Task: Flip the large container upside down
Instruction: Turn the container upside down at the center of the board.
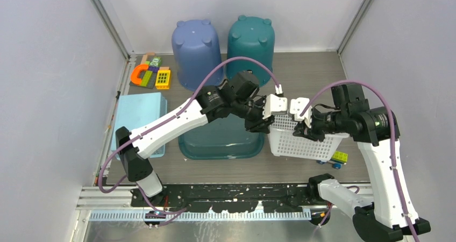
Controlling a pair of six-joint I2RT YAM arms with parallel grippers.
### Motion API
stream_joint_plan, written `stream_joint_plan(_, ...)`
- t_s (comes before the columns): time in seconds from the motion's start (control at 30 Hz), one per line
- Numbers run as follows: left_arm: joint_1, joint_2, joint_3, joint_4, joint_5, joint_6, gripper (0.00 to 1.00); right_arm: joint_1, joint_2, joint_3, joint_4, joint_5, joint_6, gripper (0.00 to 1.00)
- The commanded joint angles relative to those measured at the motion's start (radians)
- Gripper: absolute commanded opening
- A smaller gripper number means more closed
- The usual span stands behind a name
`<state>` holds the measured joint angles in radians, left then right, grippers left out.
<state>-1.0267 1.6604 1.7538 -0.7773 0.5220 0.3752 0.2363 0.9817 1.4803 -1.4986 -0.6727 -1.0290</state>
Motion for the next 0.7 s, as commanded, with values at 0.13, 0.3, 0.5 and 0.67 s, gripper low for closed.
stream_joint_plan(0.13,-0.004,0.037,0.032,-0.011,-0.029,-0.102,0.0,0.007,-0.085,-0.058,0.1,0.084,0.041,0.42)
stream_joint_plan(0.3,-0.003,0.048,0.047,-0.014,-0.029,-0.108,0.0,0.008,-0.14,-0.101,0.173,0.176,0.039,0.5)
stream_joint_plan(0.5,-0.004,0.053,0.05,-0.017,-0.035,-0.104,0.0,0.007,-0.2,-0.12,0.22,0.238,0.02,0.46)
stream_joint_plan(0.67,-0.004,0.058,0.062,-0.027,-0.034,-0.096,0.0,0.009,-0.211,-0.105,0.226,0.274,0.01,0.32)
